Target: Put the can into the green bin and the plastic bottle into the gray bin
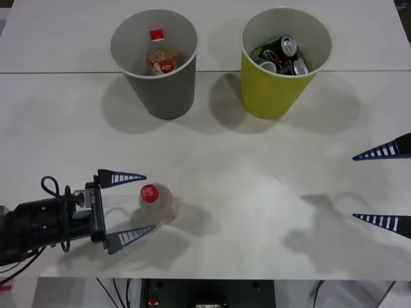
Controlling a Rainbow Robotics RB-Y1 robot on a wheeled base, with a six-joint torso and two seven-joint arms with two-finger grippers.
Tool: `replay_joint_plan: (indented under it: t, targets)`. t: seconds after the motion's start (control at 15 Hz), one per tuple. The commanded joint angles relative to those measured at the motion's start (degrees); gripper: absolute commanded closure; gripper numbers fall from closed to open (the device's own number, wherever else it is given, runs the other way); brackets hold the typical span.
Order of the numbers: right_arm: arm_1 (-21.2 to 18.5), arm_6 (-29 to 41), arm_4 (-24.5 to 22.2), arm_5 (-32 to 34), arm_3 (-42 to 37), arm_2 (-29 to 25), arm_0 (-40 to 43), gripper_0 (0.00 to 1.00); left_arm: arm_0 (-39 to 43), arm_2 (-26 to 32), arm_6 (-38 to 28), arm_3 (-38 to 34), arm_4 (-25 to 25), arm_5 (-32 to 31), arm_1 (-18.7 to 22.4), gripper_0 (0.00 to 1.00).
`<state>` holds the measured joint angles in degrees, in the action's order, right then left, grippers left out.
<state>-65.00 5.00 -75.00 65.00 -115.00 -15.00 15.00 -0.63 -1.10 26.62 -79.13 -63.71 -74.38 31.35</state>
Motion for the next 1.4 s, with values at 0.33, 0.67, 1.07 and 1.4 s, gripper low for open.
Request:
replay_joint_plan:
  t: [0.33,0.67,1.07,1.4]
  targets:
    - [0.0,0.0,0.0,0.0,0.0,0.0,0.0,0.0,-0.95,-0.13,-0.25,0.47,-3.79,0.56,-5.59,0.0]
    - [0.0,0.0,0.0,0.0,0.0,0.0,0.0,0.0,-1.56,-0.13,-0.34,0.47,-6.77,1.0,-8.32,0.0]
    - [0.0,0.0,0.0,0.0,0.0,0.0,0.0,0.0,-2.62,-0.66,-0.6,0.38,-8.36,1.26,-9.2,0.6]
    - [0.0,0.0,0.0,0.0,0.0,0.0,0.0,0.0,-3.15,-0.83,-2.27,0.38,-8.44,1.35,-9.2,1.0]
